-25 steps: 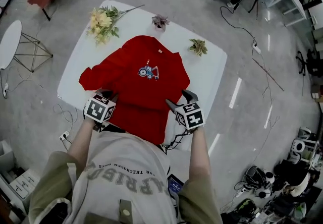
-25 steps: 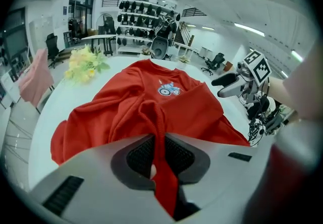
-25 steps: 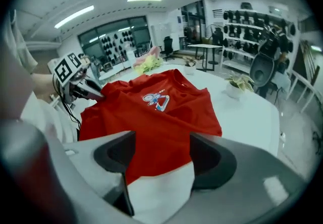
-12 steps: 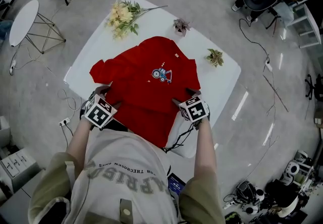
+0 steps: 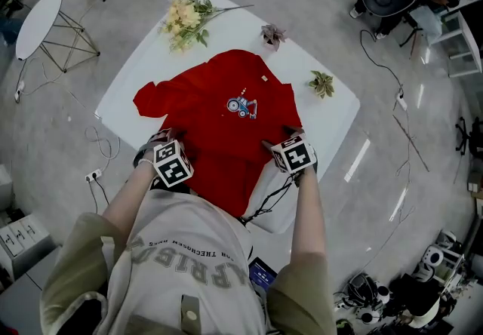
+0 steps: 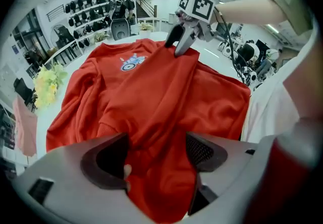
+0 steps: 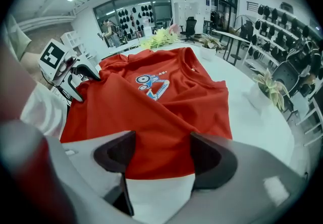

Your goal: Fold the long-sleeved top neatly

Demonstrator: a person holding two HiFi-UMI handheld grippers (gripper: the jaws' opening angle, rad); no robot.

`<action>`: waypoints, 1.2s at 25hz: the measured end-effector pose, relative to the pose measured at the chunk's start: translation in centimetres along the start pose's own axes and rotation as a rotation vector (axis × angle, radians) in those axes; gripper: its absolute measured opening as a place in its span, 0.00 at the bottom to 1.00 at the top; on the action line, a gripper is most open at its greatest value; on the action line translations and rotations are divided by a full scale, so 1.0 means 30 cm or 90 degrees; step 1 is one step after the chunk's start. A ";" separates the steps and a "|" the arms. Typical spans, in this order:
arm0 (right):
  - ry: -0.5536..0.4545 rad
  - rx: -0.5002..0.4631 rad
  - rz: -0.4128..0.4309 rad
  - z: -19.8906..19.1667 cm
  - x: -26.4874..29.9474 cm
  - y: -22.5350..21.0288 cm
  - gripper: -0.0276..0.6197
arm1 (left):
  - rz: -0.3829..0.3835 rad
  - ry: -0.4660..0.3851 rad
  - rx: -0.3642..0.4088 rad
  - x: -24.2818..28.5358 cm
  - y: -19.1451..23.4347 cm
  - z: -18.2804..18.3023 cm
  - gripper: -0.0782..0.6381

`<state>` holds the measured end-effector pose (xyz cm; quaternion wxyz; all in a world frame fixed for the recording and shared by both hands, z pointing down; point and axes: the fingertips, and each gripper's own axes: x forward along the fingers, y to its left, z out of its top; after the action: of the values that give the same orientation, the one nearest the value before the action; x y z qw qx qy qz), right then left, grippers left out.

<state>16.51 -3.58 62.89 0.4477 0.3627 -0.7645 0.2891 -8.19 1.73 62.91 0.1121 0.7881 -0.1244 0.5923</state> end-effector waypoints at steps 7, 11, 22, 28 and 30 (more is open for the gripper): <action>-0.018 -0.108 0.005 0.038 -0.091 0.130 0.56 | 0.000 -0.054 -0.073 -0.086 -0.051 0.004 0.59; -0.008 -0.168 0.032 0.005 -0.063 0.233 0.57 | 0.014 -0.015 -0.083 -0.030 -0.092 -0.072 0.59; -0.031 -0.140 0.003 -0.014 -0.095 0.184 0.56 | 0.099 -0.098 -0.215 -0.167 -0.040 -0.159 0.59; -0.157 -0.136 -0.023 0.162 -0.280 0.279 0.56 | 0.226 -0.068 -0.123 -0.292 0.211 -0.278 0.59; -0.182 -0.124 -0.024 0.222 -0.297 0.316 0.56 | 0.250 -0.036 -0.080 -0.285 0.311 -0.319 0.59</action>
<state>8.64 -0.66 50.94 0.3727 0.3692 -0.8379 0.1507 -22.21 -3.45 57.58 0.0398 0.7565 -0.3156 0.5713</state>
